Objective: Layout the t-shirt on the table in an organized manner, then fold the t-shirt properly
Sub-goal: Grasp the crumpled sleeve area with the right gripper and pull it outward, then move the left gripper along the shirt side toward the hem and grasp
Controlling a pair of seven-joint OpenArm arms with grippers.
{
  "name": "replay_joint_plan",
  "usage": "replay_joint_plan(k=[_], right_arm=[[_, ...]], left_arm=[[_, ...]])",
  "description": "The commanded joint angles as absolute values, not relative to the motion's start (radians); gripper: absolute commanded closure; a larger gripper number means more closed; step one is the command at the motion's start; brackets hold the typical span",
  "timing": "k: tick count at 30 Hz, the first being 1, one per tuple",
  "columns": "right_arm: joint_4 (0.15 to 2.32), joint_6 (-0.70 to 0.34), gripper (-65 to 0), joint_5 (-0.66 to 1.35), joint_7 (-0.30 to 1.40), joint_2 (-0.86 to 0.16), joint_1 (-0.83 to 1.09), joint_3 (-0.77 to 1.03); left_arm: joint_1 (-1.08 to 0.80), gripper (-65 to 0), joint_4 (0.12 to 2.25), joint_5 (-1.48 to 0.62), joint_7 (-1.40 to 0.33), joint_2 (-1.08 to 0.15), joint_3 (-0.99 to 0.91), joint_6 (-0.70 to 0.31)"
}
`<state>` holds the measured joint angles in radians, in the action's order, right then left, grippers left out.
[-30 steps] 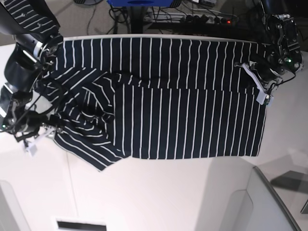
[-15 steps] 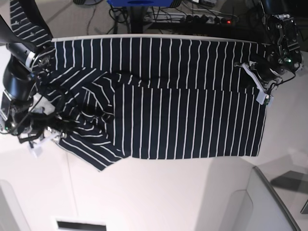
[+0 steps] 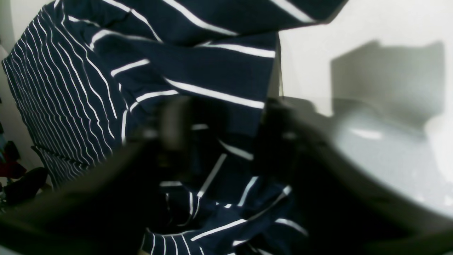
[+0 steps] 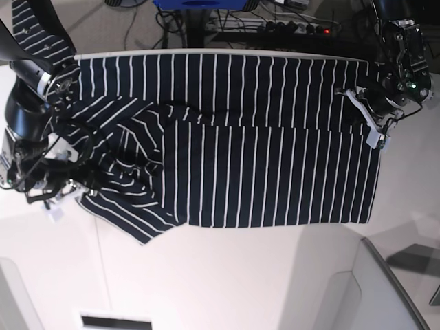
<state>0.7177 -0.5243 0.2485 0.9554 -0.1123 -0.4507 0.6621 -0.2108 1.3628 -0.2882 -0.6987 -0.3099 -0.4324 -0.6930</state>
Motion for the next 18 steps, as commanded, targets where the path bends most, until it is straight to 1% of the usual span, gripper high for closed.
replay_joint_plan(k=[1, 2, 4, 5, 8, 12, 15, 18], right_arm=[[0.734, -0.532, -15.0, 0.265, 0.946, -0.124, -0.479, 0.664], [0.734, -0.532, -9.6, 0.265, 0.944, -0.124, -0.479, 0.664], [0.734, -0.532, -1.7, 0.265, 0.944, -0.124, -0.479, 0.664], [0.734, -0.532, 0.0, 0.266, 0.944, -0.124, -0.481, 0.664], [0.734, -0.532, -0.5, 0.266, 0.947, -0.124, -0.483, 0.665], [0.753, -0.533, -0.5, 0.266, 0.961, -0.124, -0.486, 0.664], [0.829, -0.570, -0.3, 0.266, 0.993, -0.113, -0.478, 0.656], [0.871, -0.593, -0.2, 0.266, 1.033, -0.099, -0.478, 0.656]], left_arm=[[-0.205, 0.0, 1.376, -0.302, -0.682, -0.326, -0.440, -0.698], [-0.205, 0.0, 1.376, -0.302, -0.682, -0.326, -0.440, -0.698], [-0.205, 0.0, 1.376, -0.302, -0.682, -0.326, -0.440, -0.698], [-0.205, 0.0, 1.376, -0.302, -0.682, -0.326, -0.440, -0.698], [-0.205, 0.0, 1.376, -0.302, -0.682, -0.331, -0.441, -0.698], [-0.193, 0.0, 1.376, -0.302, -0.682, -0.384, -0.449, -0.698], [-0.154, 0.0, 1.374, -0.302, -0.685, -0.414, -0.501, -0.698], [-0.082, 0.0, 1.294, -0.300, -0.687, -0.432, -0.575, -0.698]])
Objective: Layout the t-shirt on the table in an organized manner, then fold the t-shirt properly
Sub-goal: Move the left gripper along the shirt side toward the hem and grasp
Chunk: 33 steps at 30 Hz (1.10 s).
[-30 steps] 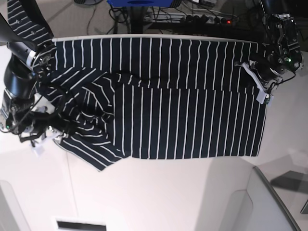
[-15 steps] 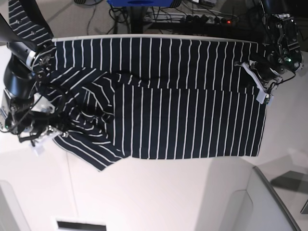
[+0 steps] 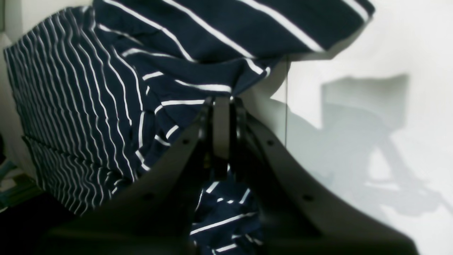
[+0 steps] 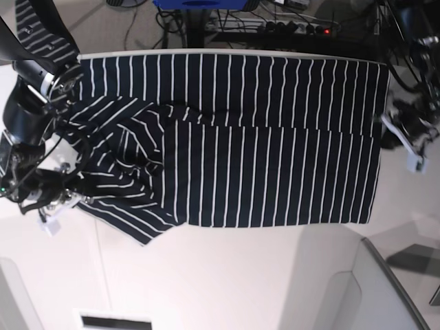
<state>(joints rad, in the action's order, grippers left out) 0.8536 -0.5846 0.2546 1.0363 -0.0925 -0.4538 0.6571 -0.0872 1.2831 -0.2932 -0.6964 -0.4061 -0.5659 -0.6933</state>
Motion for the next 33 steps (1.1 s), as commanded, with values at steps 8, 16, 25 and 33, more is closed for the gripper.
replay_joint_plan(k=[8, 16, 25, 33], right_arm=[[0.943, -0.593, -0.2, 0.266, 1.058, -0.094, -0.461, 0.654], [0.943, -0.595, -0.2, 0.266, 1.059, -0.096, -0.441, 0.654], [0.943, -0.596, -0.2, 0.266, 1.058, -0.102, -0.437, 0.654], [0.943, -0.596, -0.2, 0.266, 1.058, -0.102, -0.437, 0.654]], left_arm=[[0.189, -47.7, 0.934, -0.205, -0.679, -0.483, -0.595, -0.698], [0.340, -49.5, 0.740, -0.202, -0.677, -0.464, -0.585, -0.698], [0.352, -49.4, 0.590, -0.214, -0.519, -0.460, -0.461, -0.602], [0.349, -49.2, 0.593, -0.203, -0.521, -0.527, -0.544, -0.602]])
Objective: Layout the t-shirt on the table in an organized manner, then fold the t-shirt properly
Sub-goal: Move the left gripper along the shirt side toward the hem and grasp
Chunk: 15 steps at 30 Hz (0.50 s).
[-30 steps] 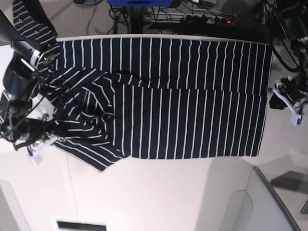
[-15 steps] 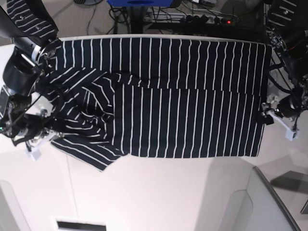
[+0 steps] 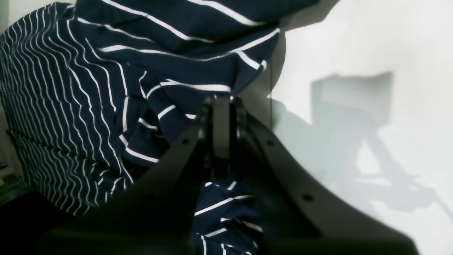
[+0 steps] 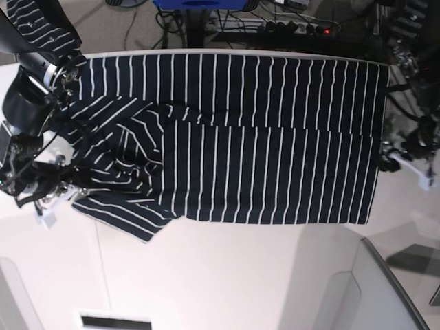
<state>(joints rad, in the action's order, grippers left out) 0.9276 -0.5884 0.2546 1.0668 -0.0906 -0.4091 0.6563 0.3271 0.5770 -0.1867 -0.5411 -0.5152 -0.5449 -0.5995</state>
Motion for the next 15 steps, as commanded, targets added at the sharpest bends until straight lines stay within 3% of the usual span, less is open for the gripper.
replay_joint_plan(k=[1, 10, 15], right_arm=[[0.943, -0.596, -0.2, 0.266, 1.058, -0.102, -0.437, 0.654], [0.943, -0.596, -0.2, 0.266, 1.058, -0.101, -0.437, 0.654], [0.943, -0.596, -0.2, 0.266, 1.058, -0.102, -0.437, 0.653]], left_arm=[[0.348, -49.2, 0.593, -0.203, -0.518, -0.533, -0.533, -0.602], [0.346, -49.2, 0.587, -0.203, -0.513, -0.466, -0.464, -0.601], [0.352, -47.9, 0.588, -0.202, -0.513, -0.423, -0.463, -0.526]])
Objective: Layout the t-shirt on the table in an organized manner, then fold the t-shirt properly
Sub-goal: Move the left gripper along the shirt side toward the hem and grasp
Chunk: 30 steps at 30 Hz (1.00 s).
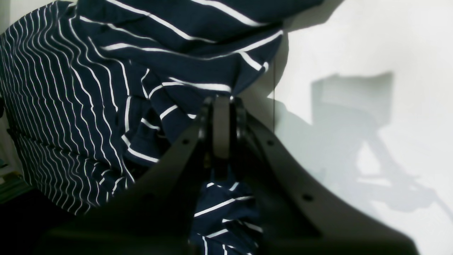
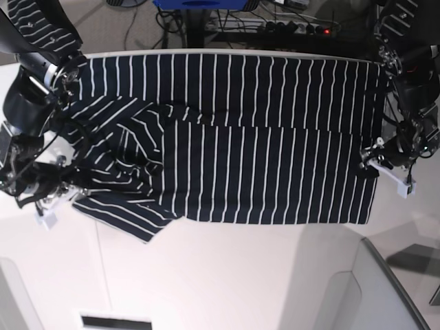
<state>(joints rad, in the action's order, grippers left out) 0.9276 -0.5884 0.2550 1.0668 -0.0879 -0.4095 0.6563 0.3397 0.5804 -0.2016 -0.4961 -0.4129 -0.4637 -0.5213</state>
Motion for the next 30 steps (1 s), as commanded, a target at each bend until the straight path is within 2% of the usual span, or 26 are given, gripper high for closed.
replay_joint_plan(k=[1, 3, 6, 7, 14, 17, 25, 30], right_arm=[[0.943, -0.596, -0.2, 0.266, 1.058, -0.104, -0.437, 0.653], [0.943, -0.596, -0.2, 0.265, 1.058, -0.104, -0.437, 0.653], [0.943, -0.596, -0.2, 0.265, 1.058, -0.104, -0.435, 0.653], [0.943, -0.596, -0.2, 0.265, 1.058, -0.104, -0.435, 0.653], [0.943, -0.596, -0.2, 0.265, 1.058, -0.104, -0.435, 0.653], [0.943, -0.596, -0.2, 0.265, 1.058, -0.104, -0.435, 0.653], [0.943, -0.596, -0.2, 0.265, 1.052, -0.104, -0.437, 0.653], [0.943, -0.596, -0.2, 0.265, 1.052, -0.104, -0.437, 0.653]], left_arm=[[0.352, -44.4, 0.588, -0.202, -0.513, -0.420, -0.463, -0.521], [0.352, -32.7, 0.588, -0.202, -0.509, -0.417, -0.463, -0.519], [0.349, -6.6, 0.584, -0.202, -0.452, -0.409, -0.463, -0.518], [0.346, 0.0, 0.584, -0.202, -0.441, -0.409, -0.463, -0.518], [0.344, 0.0, 0.604, -0.203, -0.438, -0.412, -0.463, -0.518], [0.326, 0.0, 0.684, -0.202, -0.467, -0.407, -0.461, -0.518], [0.096, 0.0, 1.119, -0.213, -0.645, -0.375, -0.466, -0.518], [-0.024, 0.0, 1.282, -0.203, -0.687, -0.357, -0.469, -0.518]])
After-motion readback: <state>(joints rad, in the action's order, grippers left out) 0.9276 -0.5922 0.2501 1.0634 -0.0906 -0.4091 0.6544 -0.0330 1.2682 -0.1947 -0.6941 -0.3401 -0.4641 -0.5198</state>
